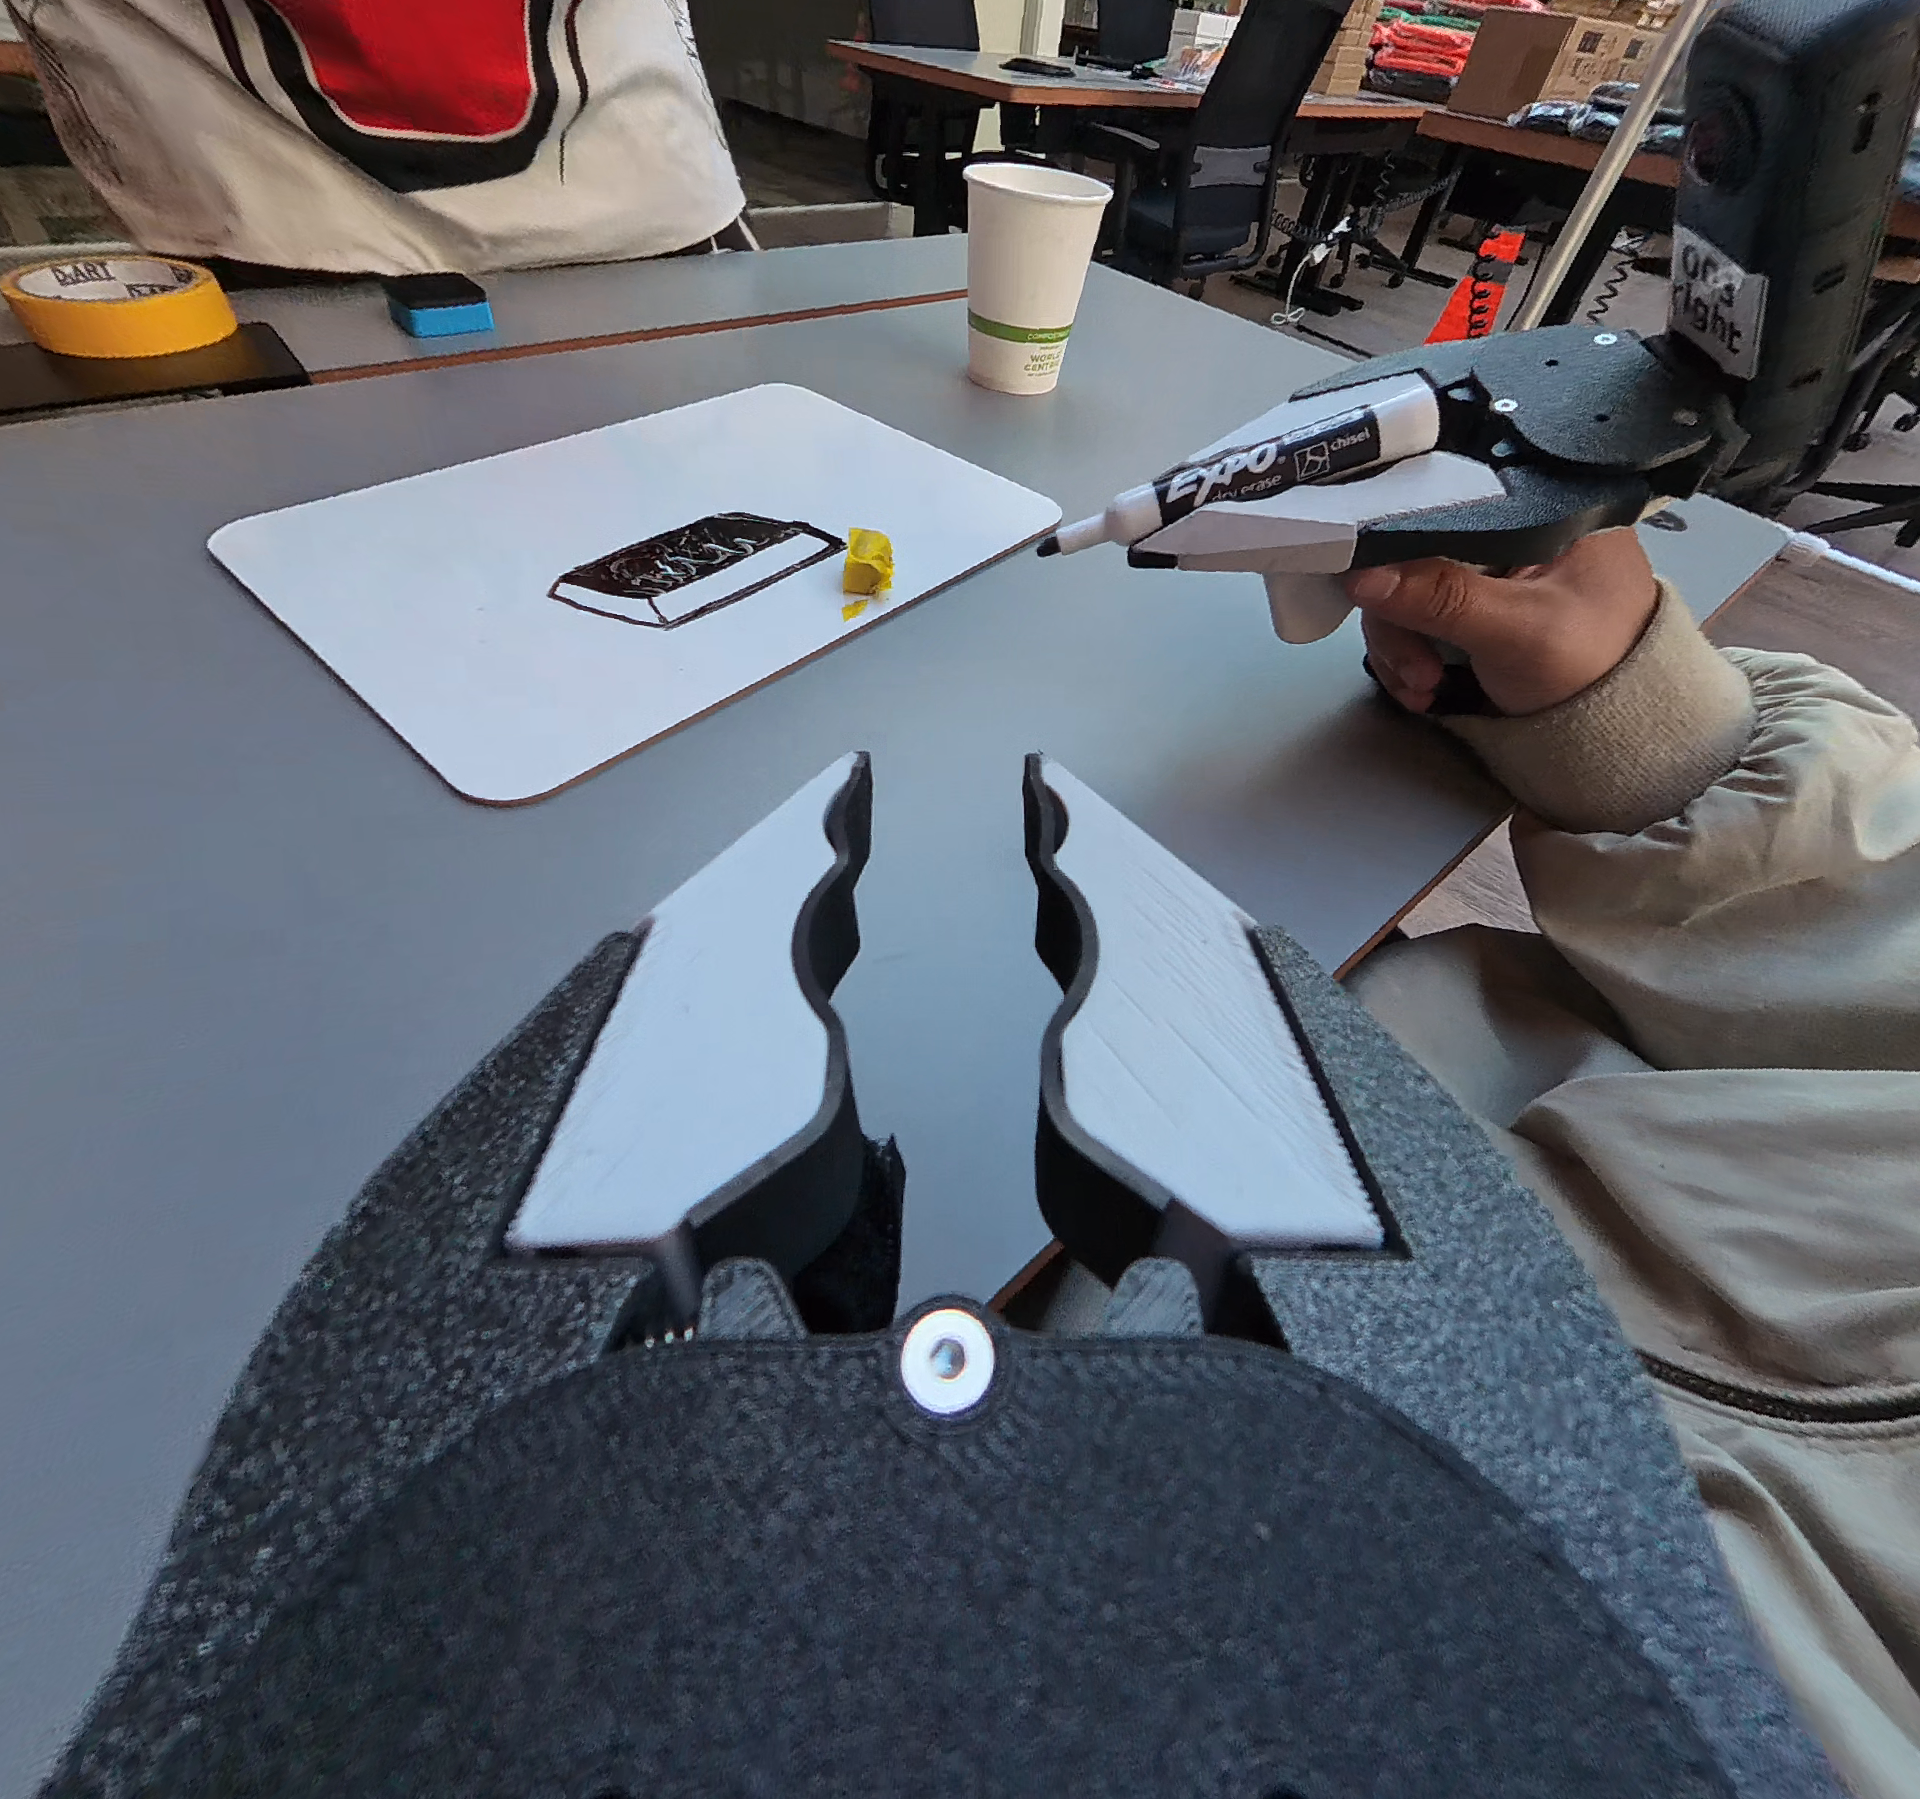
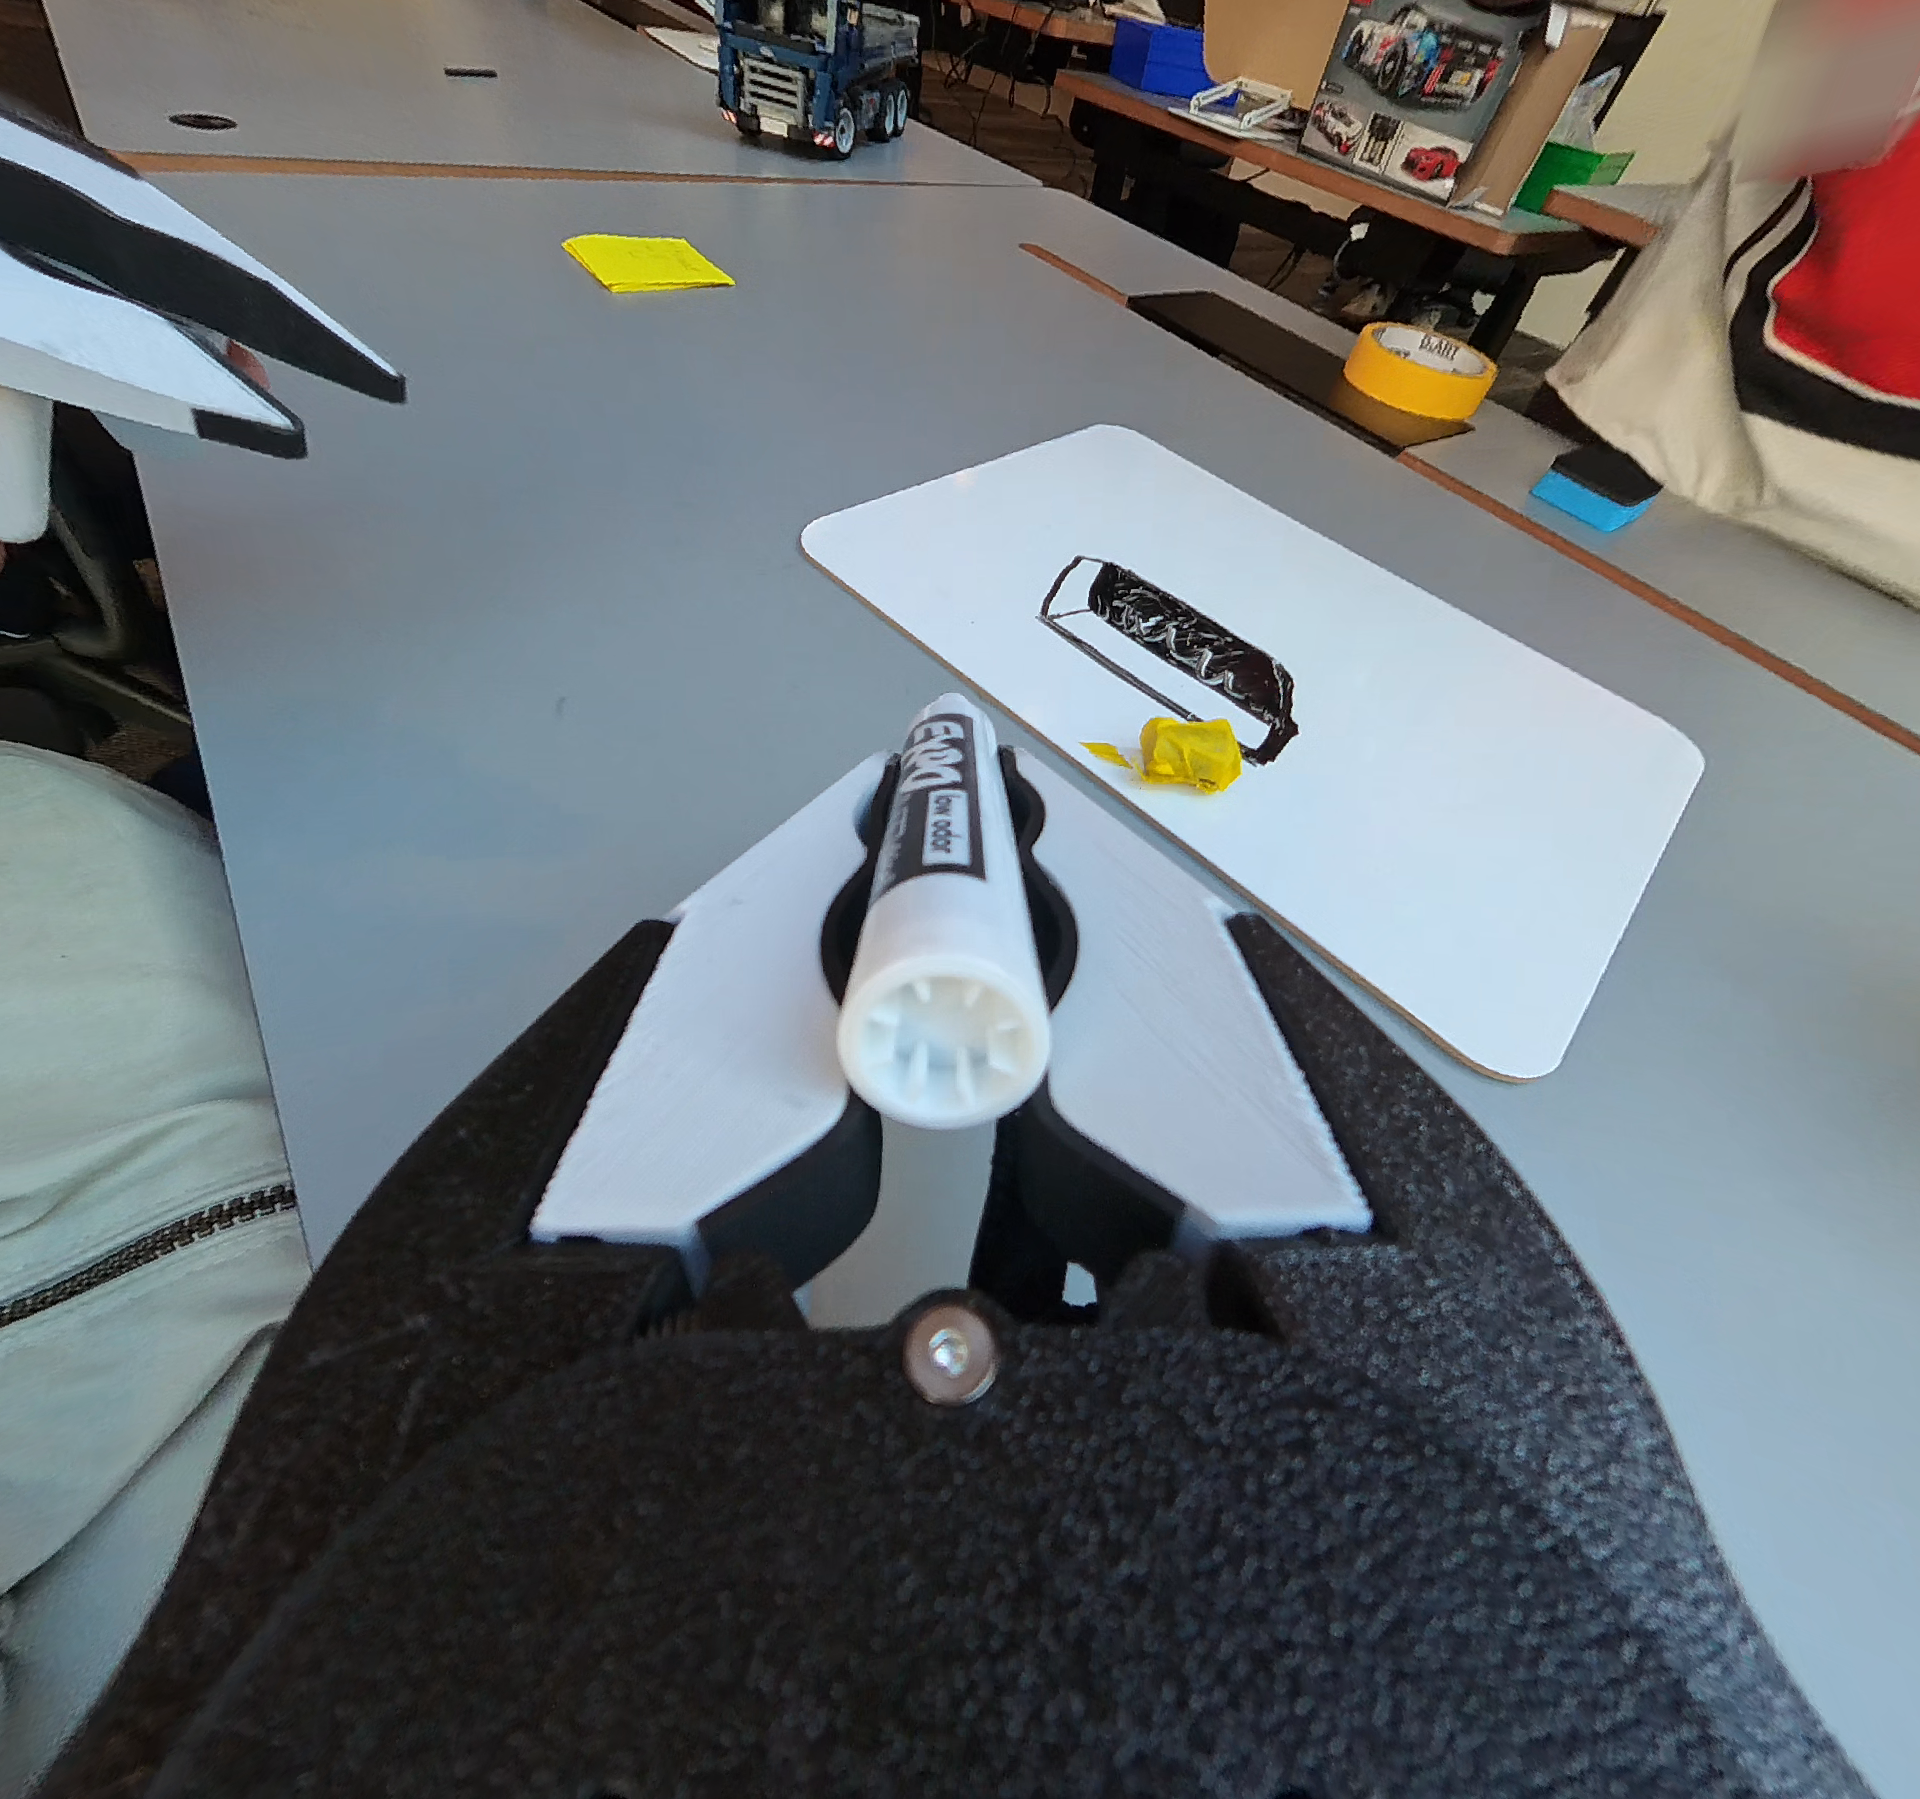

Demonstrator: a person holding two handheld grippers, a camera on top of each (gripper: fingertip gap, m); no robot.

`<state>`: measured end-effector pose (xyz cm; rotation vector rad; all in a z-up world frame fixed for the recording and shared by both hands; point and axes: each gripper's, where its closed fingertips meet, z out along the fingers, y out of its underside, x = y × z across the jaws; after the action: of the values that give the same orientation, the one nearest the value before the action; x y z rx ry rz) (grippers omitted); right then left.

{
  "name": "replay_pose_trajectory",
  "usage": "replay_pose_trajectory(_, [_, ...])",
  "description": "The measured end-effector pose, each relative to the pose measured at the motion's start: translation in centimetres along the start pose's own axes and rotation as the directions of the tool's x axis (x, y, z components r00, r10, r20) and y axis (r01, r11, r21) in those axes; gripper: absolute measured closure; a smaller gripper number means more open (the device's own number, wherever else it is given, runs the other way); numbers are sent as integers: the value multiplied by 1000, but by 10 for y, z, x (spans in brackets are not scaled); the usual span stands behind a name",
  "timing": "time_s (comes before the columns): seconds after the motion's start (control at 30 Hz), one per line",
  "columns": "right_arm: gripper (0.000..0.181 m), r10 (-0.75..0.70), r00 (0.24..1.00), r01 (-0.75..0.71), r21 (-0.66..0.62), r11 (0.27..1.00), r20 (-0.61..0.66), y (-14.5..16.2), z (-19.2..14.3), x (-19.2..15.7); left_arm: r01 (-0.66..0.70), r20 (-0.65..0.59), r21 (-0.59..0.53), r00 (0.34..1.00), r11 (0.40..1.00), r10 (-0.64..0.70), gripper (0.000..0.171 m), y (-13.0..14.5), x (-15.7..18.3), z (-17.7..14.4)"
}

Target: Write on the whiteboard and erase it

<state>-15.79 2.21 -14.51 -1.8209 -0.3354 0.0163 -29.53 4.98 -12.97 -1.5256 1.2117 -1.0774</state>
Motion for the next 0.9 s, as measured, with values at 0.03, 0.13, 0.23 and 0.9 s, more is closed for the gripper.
replay_pose_trajectory(0.03, [163, -20, 1000, 20, 11, 1000, -4, -3, -1, -1, 29, -26, -1, 999, 1000, -29, 142, 0, 4, 2])
replay_pose_trajectory(0.13, [163, -144, 988, 150, 107, 983, -59, -23, -12, -9, 196, -156, -11, 968, 981, -195, 141, -8, 21, 14])
replay_pose_trajectory(0.23, [164, -329, 929, 358, 187, 915, -169, -44, -24, -24, 398, -322, -68, 859, 915, -397, 133, -20, 41, 29])
replay_pose_trajectory(0.9, [163, -325, 935, 354, 382, 854, -140, -75, -28, -58, 666, -651, -152, 489, 731, -581, 150, -65, 89, 56])
